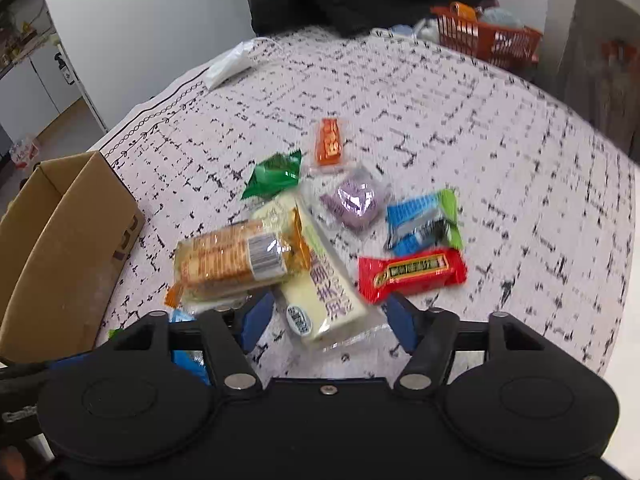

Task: Organize snacks
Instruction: 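Grasp the green candy pack with the left tool while the right grasps the cream cake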

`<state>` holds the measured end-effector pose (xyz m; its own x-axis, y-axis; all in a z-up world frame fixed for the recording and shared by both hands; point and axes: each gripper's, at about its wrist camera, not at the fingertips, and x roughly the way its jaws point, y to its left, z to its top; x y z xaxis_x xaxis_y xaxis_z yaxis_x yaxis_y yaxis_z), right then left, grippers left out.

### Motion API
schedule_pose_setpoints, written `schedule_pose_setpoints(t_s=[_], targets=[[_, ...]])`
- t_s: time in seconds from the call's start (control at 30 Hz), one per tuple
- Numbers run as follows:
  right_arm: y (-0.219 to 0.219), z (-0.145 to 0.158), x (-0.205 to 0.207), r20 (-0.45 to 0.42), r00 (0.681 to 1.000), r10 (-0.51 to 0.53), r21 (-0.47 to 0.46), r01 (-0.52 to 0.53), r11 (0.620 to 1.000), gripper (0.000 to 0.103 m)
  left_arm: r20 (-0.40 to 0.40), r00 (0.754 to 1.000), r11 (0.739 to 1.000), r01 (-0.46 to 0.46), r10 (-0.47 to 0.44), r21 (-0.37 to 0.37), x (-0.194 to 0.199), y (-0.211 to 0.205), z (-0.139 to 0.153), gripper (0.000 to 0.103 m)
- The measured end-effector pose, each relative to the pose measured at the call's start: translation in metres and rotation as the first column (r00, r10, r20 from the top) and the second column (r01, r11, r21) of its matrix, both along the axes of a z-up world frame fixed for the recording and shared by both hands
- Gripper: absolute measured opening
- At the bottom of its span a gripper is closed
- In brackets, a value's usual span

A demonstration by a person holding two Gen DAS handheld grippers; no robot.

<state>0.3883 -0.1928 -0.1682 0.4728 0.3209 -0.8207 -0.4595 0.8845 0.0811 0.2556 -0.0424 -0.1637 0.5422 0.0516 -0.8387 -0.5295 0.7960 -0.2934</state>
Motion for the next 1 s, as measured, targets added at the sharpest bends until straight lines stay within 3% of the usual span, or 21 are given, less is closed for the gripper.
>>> schedule_pose_setpoints(t_s=[0.17, 0.4, 0.7, 1.0], targets=[[0.009, -0.01, 0.007, -0.004, 0.999, 0.041, -0.038, -0.041, 0.998, 0.072, 0.013, 1.0, 1.0, 0.002, -0.002, -0.015, -0.006, 0.002, 0.006, 0.029], [-0.006, -0.015, 0.004, -0.12, 0.993, -0.01, 0.001, 0.01, 1.0, 0.049, 0.036, 0.999, 1.0, 0.012, -0.011, -0.021, -0.017, 0.004, 0.016, 0.028], [-0.015, -0.009, -0.025, -0.206, 0.978, -0.034, -0.031, 0.028, 0.999, 0.048, 0.052, 0.998, 0.999, 0.033, -0.032, -0.025, -0.034, 0.003, 0.024, 0.028], [-0.009, -0.005, -0.026, -0.165, 0.986, -0.016, -0.03, 0.011, 0.999, 0.054, 0.034, 0.998, 0.998, 0.047, -0.046, -0.035, -0.036, 0.004, 0.018, 0.029]])
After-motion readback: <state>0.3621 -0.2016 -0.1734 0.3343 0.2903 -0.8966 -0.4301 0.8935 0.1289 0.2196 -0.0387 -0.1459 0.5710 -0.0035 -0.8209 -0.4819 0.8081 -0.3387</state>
